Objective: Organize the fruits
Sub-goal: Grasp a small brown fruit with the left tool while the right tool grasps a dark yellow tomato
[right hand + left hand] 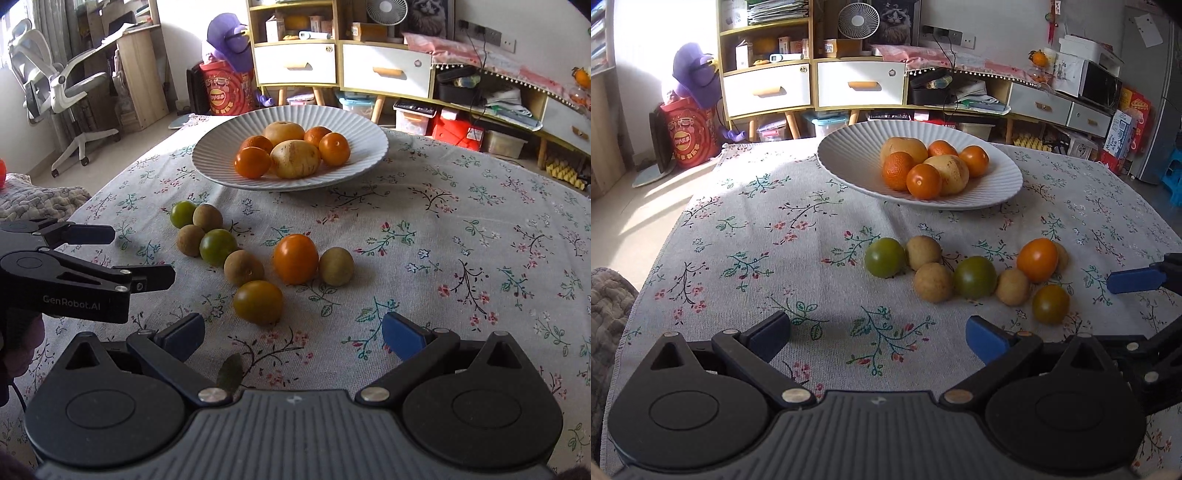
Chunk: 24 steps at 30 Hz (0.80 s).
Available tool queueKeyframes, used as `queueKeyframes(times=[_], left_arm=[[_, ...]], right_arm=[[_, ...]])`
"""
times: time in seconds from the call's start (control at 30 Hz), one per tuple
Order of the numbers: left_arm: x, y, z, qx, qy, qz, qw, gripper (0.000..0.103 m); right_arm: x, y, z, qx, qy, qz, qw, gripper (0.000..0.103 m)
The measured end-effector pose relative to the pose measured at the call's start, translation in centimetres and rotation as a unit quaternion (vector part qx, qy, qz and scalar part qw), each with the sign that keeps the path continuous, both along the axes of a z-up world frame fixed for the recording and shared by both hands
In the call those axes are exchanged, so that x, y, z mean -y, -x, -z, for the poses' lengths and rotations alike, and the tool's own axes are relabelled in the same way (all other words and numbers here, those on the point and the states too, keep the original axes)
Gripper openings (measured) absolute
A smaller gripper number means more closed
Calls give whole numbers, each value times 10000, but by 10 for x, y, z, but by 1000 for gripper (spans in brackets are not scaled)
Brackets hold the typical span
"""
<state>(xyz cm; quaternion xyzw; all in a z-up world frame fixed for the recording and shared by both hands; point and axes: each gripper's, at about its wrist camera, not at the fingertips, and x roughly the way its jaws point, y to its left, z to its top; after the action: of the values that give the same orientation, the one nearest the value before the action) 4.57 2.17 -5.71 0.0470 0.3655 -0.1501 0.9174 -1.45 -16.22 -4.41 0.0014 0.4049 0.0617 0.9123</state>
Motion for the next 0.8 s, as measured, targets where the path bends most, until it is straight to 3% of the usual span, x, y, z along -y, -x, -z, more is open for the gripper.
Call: queueKeyframes(times=[0.17, 0.23, 0.47, 0.8], left_arm=[[2, -1, 1, 99, 141, 86, 9998, 87], [6, -3, 0, 88, 127, 148, 9998, 80], [17, -11, -1, 28, 114, 347, 9993, 62], [21, -17, -2, -124, 243, 406, 9988, 36]], right_arm=[[-6, 6, 5, 118, 65, -195, 9997, 100], [-10, 7, 5, 145, 76, -250, 9996, 98], [-18, 6, 5, 166, 117, -407, 9990, 79], [-18, -1, 2, 98, 82, -392, 9991, 60]])
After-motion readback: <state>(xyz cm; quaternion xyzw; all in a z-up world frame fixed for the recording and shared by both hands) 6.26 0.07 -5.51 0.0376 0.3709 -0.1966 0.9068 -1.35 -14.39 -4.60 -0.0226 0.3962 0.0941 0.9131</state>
